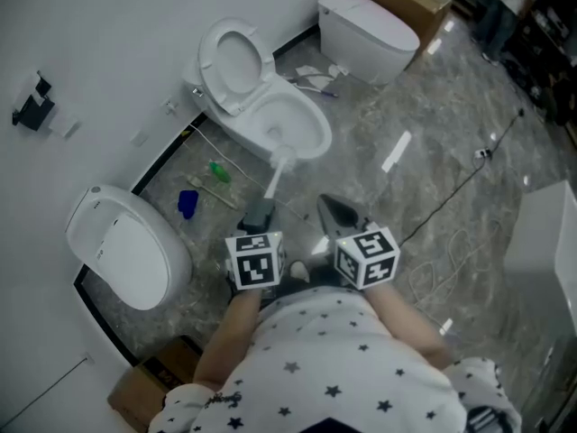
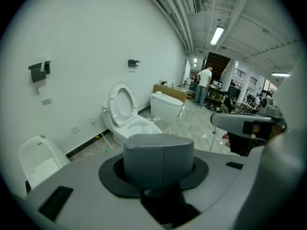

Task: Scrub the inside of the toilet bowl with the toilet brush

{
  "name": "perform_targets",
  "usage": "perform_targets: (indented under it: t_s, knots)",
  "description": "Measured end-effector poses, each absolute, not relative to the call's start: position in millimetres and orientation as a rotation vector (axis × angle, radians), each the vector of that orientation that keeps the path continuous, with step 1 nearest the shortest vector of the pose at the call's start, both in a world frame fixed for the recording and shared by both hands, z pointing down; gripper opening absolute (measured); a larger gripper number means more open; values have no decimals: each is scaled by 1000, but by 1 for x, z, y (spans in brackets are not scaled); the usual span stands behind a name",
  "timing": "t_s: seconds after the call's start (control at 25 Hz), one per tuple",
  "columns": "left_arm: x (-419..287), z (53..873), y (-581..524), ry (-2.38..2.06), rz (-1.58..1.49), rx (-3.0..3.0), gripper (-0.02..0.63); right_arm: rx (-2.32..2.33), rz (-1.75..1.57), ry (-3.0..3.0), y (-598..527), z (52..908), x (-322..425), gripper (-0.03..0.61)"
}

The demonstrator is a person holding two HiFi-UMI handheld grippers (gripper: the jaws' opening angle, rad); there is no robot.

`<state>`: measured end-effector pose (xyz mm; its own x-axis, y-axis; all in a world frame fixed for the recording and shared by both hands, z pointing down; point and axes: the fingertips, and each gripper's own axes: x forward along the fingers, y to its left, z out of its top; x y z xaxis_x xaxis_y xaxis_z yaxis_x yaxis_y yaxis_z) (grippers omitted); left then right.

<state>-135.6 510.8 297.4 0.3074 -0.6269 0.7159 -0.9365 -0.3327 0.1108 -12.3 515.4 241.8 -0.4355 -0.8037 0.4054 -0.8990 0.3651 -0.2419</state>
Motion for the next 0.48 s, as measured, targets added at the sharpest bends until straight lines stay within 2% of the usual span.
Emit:
perform_targets:
  t_s: [0.48]
  knots:
    - [-137,303,502,-1374,780,2022,155,1480,638,-2416,506,242,-18,-2]
